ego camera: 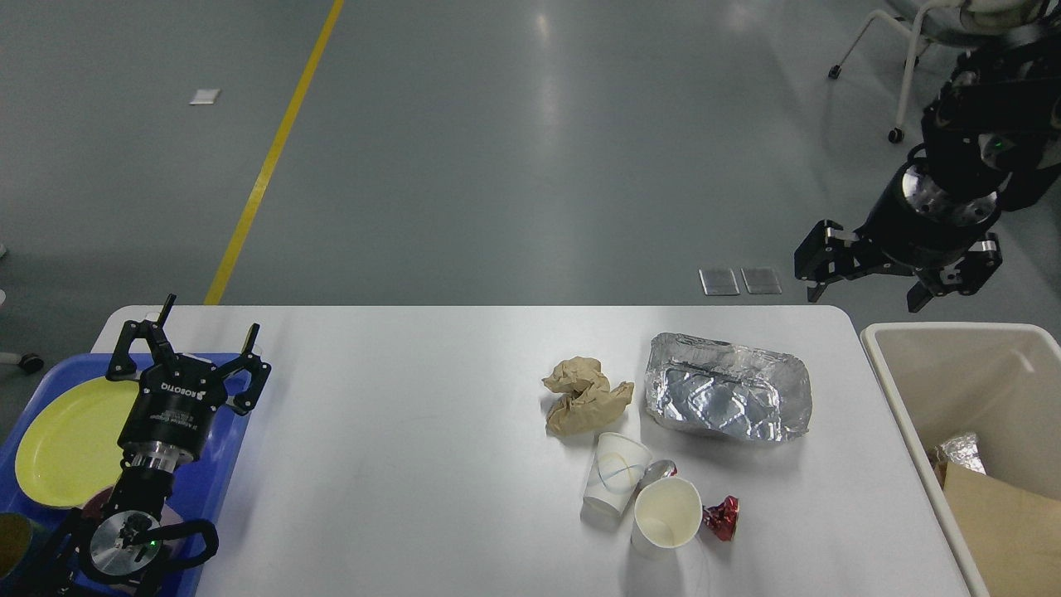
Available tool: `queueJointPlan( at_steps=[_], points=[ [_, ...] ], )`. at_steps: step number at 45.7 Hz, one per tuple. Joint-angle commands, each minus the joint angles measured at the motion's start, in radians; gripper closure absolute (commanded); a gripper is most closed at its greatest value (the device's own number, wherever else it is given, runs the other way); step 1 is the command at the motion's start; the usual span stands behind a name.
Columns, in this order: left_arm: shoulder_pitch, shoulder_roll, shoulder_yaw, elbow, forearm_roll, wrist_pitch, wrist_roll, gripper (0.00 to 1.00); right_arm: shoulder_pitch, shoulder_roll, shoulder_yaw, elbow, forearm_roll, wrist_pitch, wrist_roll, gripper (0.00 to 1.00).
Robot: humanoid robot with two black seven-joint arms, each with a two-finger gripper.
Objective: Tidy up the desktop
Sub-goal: 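Move the right gripper to the foil tray's edge nearest the bin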
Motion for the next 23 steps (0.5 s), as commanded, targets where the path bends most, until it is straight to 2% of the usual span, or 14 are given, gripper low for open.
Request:
queueJointPlan(
  at_steps=[1, 8, 23],
  points=[
    [0.0, 0.0, 0.0, 0.0, 0.0, 0.0, -0.001, 0.04, 0.189, 0.011, 0.011, 0.212, 0.001, 0.006, 0.0, 0.0],
    [0.002, 0.0, 0.0, 0.0, 0.0, 0.0, -0.001, 0.04, 0.342, 0.069, 0.045, 0.424, 0.003, -0.008, 0.0, 0.0],
    [0.0, 0.0, 0.0, 0.0, 0.0, 0.0, 0.0, 0.04, 0.334, 0.058, 0.054, 0.427, 0.001, -0.048, 0.0, 0.0]
  ],
)
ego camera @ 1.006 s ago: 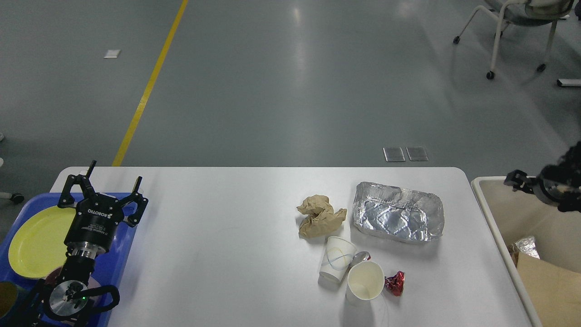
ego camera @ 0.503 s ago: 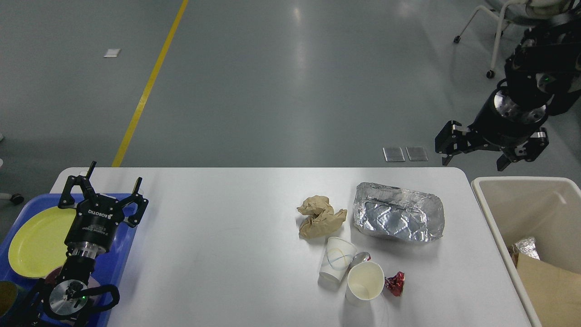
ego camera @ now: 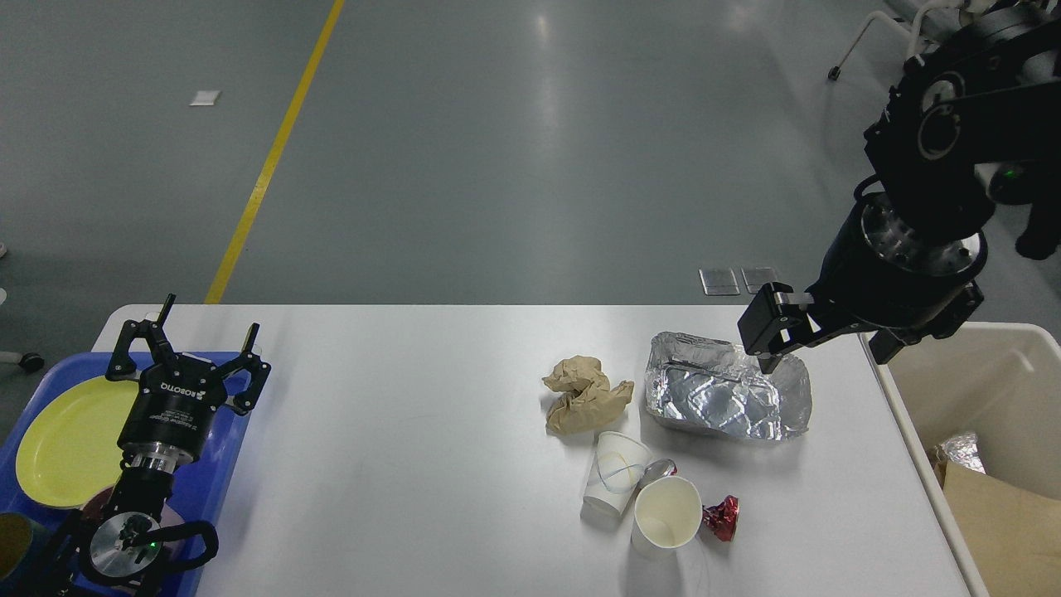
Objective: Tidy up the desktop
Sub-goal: 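Move the right gripper to the foil tray's edge nearest the bin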
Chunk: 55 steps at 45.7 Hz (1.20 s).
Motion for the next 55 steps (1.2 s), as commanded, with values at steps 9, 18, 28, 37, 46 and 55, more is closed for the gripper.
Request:
queueJointPlan(
  at_steps=[9, 18, 28, 37, 46, 55],
  points=[
    [0.0, 0.0, 0.0, 0.0, 0.0, 0.0, 0.002, 0.04, -0.074, -0.032, -0.013, -0.04, -0.015, -0.088, 0.0, 0.0],
    [0.0, 0.0, 0.0, 0.0, 0.0, 0.0, 0.002, 0.04, -0.308, -0.032, -0.027, -0.168, -0.018, -0.22, 0.001, 0.0],
    [0.0, 0.0, 0.0, 0.0, 0.0, 0.0, 0.002, 0.04, -0.732, -0.03, -0.007, -0.581, -0.021, -0.273, 0.009, 0.0],
    [0.0, 0.0, 0.0, 0.0, 0.0, -0.002, 0.0, 0.04, -1.0, -0.03, 0.013, -0.848, -0.023, -0.327, 0.018, 0.06],
    [0.0, 0.0, 0.0, 0.0, 0.0, 0.0, 0.0, 0.04, -1.203, 0.003, 0.024, -1.003, -0.026, -0.365, 0.081, 0.06],
    [0.0, 0.0, 0.0, 0.0, 0.0, 0.0, 0.0, 0.04, -1.326, 0.028, 0.094, -1.115, -0.026, -0.447, 0.097, 0.06]
  ],
)
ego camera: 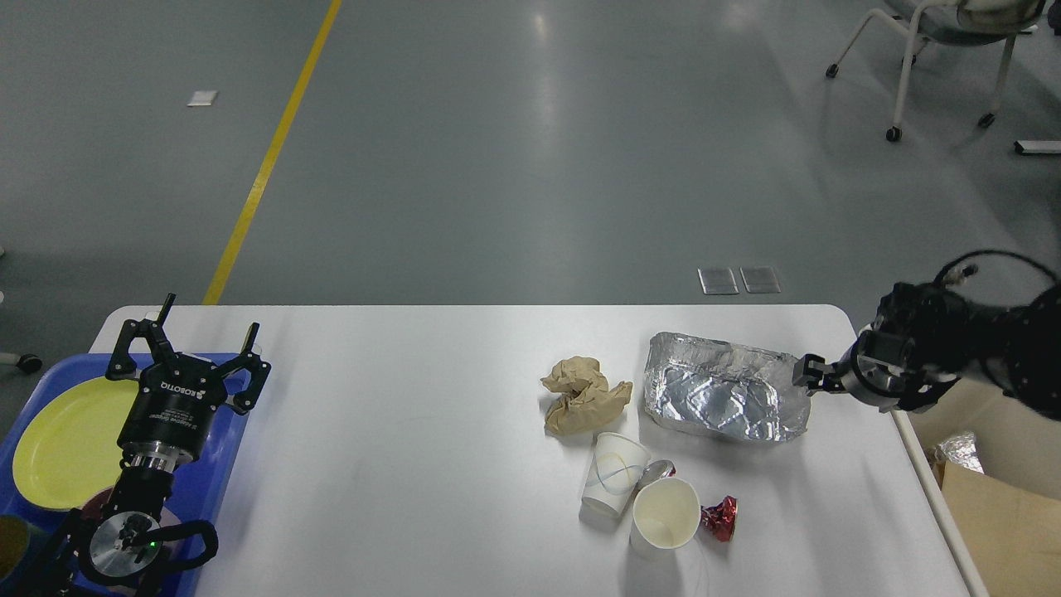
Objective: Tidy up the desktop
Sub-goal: 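Move the right gripper to the foil tray's edge nearest the bin, then grip the foil tray's rim with the right gripper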
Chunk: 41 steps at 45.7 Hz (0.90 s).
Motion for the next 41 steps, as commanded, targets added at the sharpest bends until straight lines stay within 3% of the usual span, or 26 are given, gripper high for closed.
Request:
queueJointPlan(
  at_steps=[1, 27, 41],
  points=[
    [0.0, 0.0, 0.0, 0.0, 0.0, 0.0, 0.0, 0.04, -0.042, 0.0, 0.076, -0.036, 0.006, -0.044, 0.004, 0.06],
    [0.0, 0.0, 0.0, 0.0, 0.0, 0.0, 0.0, 0.04, -0.078, 0.003, 0.125, -0.042, 0.007, -0.062, -0.005, 0.04],
    [0.0, 0.0, 0.0, 0.0, 0.0, 0.0, 0.0, 0.04, -0.14, 0.038, 0.134, -0.041, 0.017, -0.254, -0.007, 0.06]
  ],
)
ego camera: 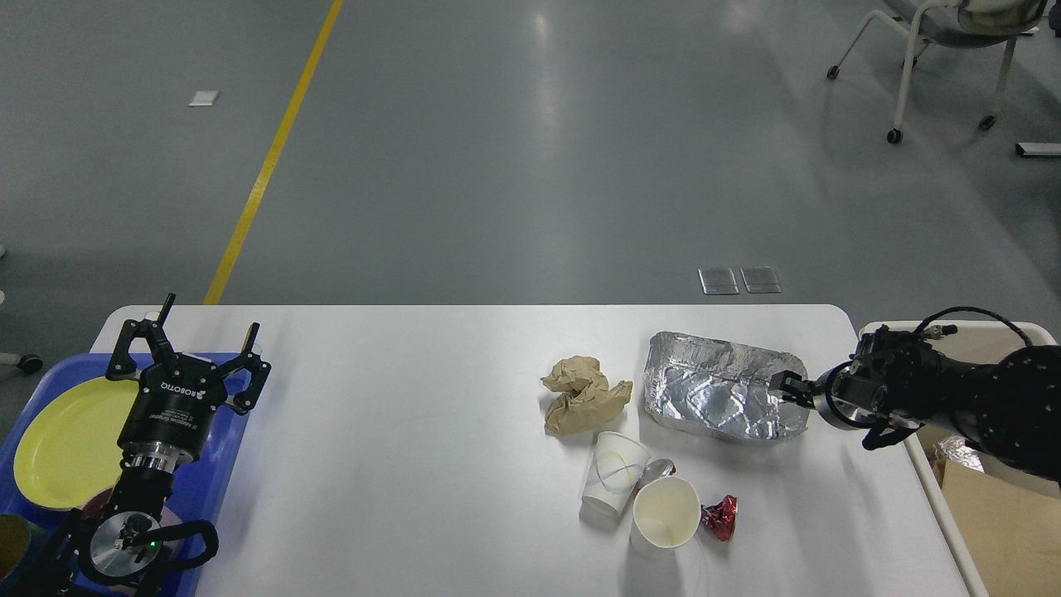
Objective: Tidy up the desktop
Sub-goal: 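Grip the foil tray's rim with the right gripper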
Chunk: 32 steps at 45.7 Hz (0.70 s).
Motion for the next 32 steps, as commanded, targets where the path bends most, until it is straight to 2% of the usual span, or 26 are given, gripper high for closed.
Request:
queueJointPlan(
  at_steps=[1, 6, 8, 20, 28, 32],
  points=[
    [0.0, 0.0, 0.0, 0.0, 0.0, 0.0, 0.0, 0.04, -0.017, 0.01, 0.002, -0.001, 0.002, -0.05, -0.001, 0.07],
    [0.0, 0.0, 0.0, 0.0, 0.0, 0.0, 0.0, 0.04, -0.021, 0.014, 0.002, -0.001, 0.002, -0.053, -0.001, 0.08],
    [0.0, 0.0, 0.0, 0.0, 0.0, 0.0, 0.0, 0.04, -0.026, 0.019, 0.002, -0.002, 0.002, -0.056, -0.001, 0.12],
    [0.0, 0.0, 0.0, 0.0, 0.0, 0.0, 0.0, 0.04, -0.037, 0.027, 0.002, 0.001, 0.003, -0.056, -0.001, 0.52],
    [0.0, 0.0, 0.0, 0.0, 0.0, 0.0, 0.0, 0.04, -0.038, 0.027, 0.004, 0.01, 0.015, -0.056, -0.003, 1.0],
    [0.0, 0.0, 0.0, 0.0, 0.0, 0.0, 0.0, 0.04, -0.038, 0.027, 0.005, 0.011, 0.044, -0.056, -0.003, 1.0]
  ],
)
